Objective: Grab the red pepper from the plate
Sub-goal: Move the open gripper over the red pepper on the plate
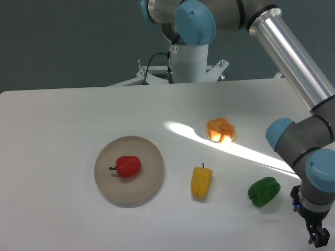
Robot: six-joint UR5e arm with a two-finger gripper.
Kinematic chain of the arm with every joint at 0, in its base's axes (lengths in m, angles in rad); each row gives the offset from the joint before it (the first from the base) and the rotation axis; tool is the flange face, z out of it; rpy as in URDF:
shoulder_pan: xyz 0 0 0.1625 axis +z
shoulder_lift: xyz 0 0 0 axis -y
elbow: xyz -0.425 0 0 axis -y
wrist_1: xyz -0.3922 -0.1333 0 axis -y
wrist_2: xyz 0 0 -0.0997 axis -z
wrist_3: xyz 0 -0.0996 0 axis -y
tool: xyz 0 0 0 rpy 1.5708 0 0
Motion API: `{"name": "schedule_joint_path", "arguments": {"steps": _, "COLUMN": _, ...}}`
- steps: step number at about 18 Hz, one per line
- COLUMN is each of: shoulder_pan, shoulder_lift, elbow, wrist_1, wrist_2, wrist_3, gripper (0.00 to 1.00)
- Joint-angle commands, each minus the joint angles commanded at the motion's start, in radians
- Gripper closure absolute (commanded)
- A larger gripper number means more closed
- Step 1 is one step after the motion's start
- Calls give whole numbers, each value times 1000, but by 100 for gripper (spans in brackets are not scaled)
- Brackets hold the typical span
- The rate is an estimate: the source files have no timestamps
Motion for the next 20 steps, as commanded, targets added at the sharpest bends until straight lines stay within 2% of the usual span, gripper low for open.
{"name": "schedule_joint_path", "arguments": {"steps": 5, "shoulder_pan": -18, "shoulder_lift": 15, "elbow": -9, "wrist_1": -15, "wrist_2": 2, "wrist_3": -18, "gripper": 0}}
{"name": "schedule_joint_path", "arguments": {"steps": 12, "shoulder_pan": -87, "shoulder_lift": 133, "elbow": -150, "wrist_1": -32, "wrist_2": -9, "wrist_3": -115, "gripper": 0}}
{"name": "schedule_joint_path", "arguments": {"steps": 19, "shoulder_pan": -199, "shoulder_lift": 330, "elbow": -371, "wrist_1": -47, "wrist_2": -11, "wrist_3": -306, "gripper": 0}}
{"name": "schedule_joint_path", "arguments": {"steps": 20, "shoulder_pan": -225, "shoulder_lift": 365, "elbow": -414, "wrist_1": -54, "wrist_2": -18, "wrist_3": -368, "gripper": 0}}
